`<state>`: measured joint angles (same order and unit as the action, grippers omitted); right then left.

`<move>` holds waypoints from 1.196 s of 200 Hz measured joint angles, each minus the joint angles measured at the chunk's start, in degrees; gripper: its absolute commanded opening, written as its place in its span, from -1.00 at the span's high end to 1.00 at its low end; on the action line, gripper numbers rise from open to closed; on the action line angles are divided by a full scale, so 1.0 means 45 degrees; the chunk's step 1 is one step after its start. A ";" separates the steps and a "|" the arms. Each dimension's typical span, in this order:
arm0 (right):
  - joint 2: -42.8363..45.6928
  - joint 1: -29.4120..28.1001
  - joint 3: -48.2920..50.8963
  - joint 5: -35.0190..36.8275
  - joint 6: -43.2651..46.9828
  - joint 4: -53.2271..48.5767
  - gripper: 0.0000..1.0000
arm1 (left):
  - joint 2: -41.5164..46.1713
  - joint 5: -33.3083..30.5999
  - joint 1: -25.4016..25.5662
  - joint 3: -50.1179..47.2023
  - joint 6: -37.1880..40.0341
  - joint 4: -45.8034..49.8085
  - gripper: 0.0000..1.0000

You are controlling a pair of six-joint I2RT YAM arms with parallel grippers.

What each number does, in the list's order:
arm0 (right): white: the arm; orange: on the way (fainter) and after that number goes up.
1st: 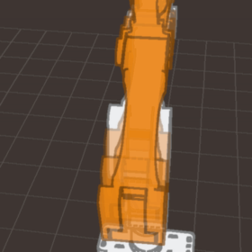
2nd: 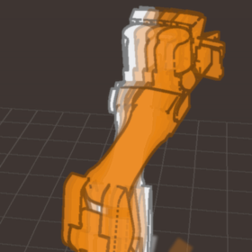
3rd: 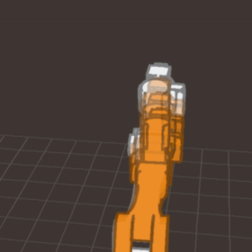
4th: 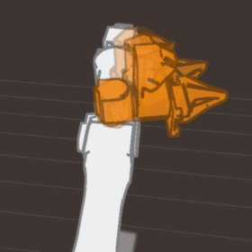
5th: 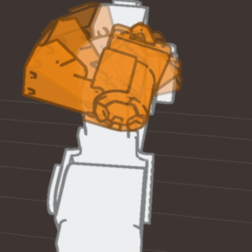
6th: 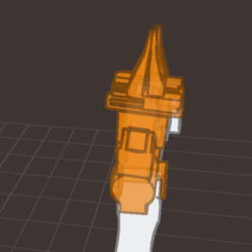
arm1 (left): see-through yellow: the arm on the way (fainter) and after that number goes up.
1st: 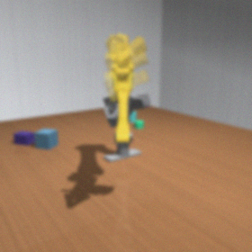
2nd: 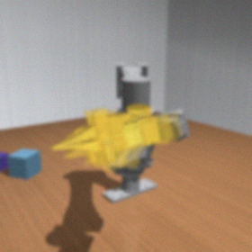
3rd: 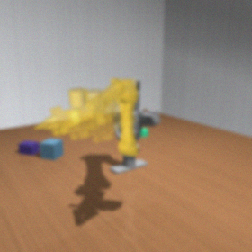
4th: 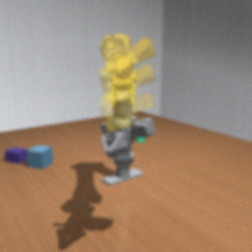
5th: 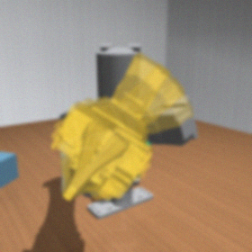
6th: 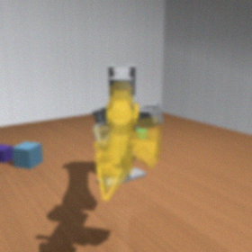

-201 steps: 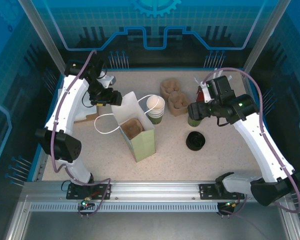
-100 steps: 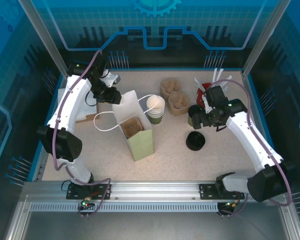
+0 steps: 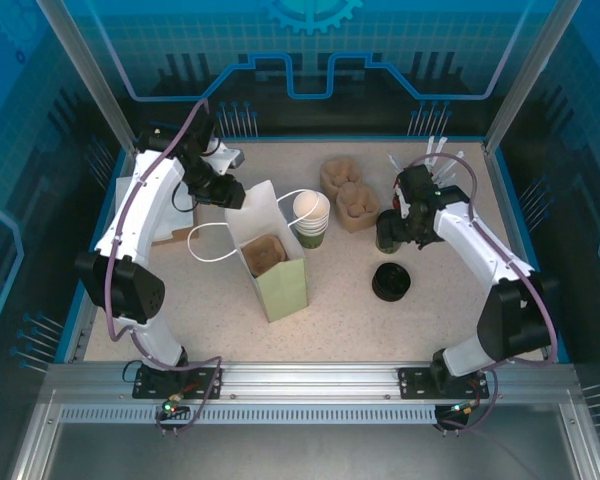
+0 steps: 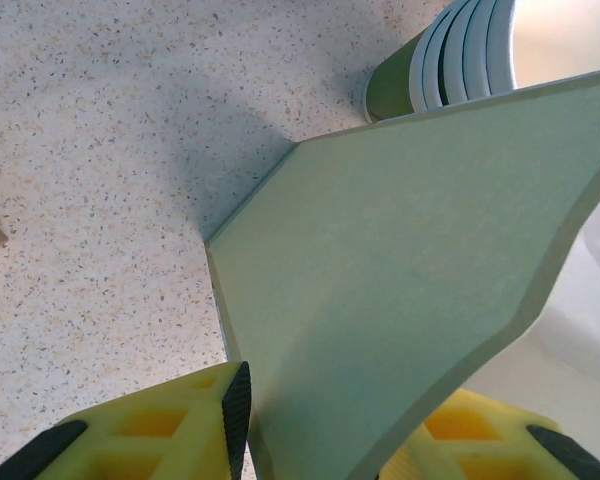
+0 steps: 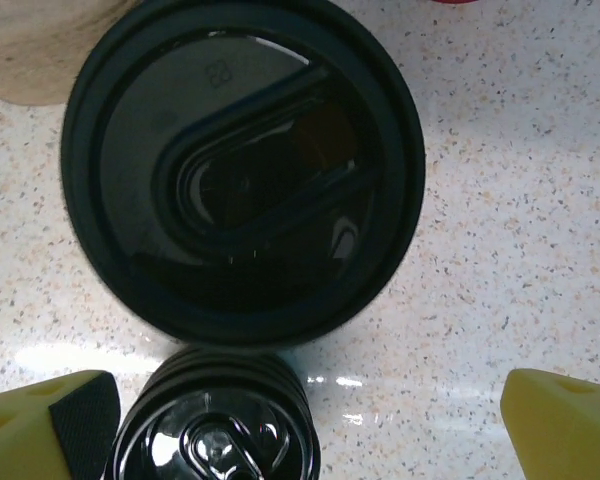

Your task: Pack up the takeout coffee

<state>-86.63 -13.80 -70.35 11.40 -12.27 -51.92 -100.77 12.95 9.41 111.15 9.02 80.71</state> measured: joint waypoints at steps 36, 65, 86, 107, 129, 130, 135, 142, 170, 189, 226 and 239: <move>-0.0913 0.0000 -0.0578 -0.0219 -0.0049 0.0384 -1.00 | 0.0000 0.0000 0.0044 0.0000 0.0000 0.0000 0.24; -0.1617 0.0000 -0.1132 -0.0345 -0.0044 0.0559 -1.00 | 0.0000 -0.0005 0.0049 0.0000 0.0000 0.0000 0.24; -0.1972 0.0005 -0.1370 -0.0374 -0.0044 0.0636 -1.00 | 0.0000 -0.0005 0.0068 0.0000 0.0000 -0.0005 0.24; -0.2317 0.0063 -0.1598 -0.0510 -0.0039 0.0675 -1.00 | 0.0000 -0.0005 0.0092 0.0000 0.0000 0.0000 0.24; -0.2657 0.0121 -0.1802 -0.0661 -0.0039 0.0699 -1.00 | 0.0000 -0.0005 0.0126 0.0000 0.0005 0.0000 0.24; -0.2667 0.0126 -0.1812 -0.0670 -0.0034 0.0695 -1.00 | 0.0000 -0.0005 0.0126 0.0000 0.0005 0.0000 0.24; -0.2739 0.0131 -0.1865 -0.0714 -0.0034 0.0690 -1.00 | 0.0000 -0.0005 0.0126 0.0000 0.0005 0.0000 0.24; -0.2841 0.0141 -0.1957 -0.0753 -0.0029 0.0685 -1.00 | 0.0000 -0.0005 0.0136 0.0000 0.0005 0.0000 0.24; -0.3206 0.0155 -0.2322 -0.0787 0.0005 0.0656 -1.00 | 0.0000 -0.0005 0.0141 0.0000 0.0005 0.0000 0.26; -0.3308 0.0155 -0.2390 -0.0787 0.0015 0.0578 -1.00 | 0.0000 -0.0005 0.0165 0.0000 0.0000 0.0000 0.27; -0.3502 0.0155 -0.2395 -0.0787 0.0063 0.0471 -0.94 | 0.0000 -0.0005 0.0248 0.0000 -0.0005 0.0000 0.27; -0.3599 0.0155 -0.2404 -0.0792 0.0073 0.0418 -0.92 | 0.0000 -0.0005 0.0267 0.0000 -0.0005 0.0000 0.27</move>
<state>-102.83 -13.10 -81.17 7.84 -11.94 -50.04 -100.77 12.93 10.61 111.15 8.99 80.71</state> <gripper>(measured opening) 0.969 0.364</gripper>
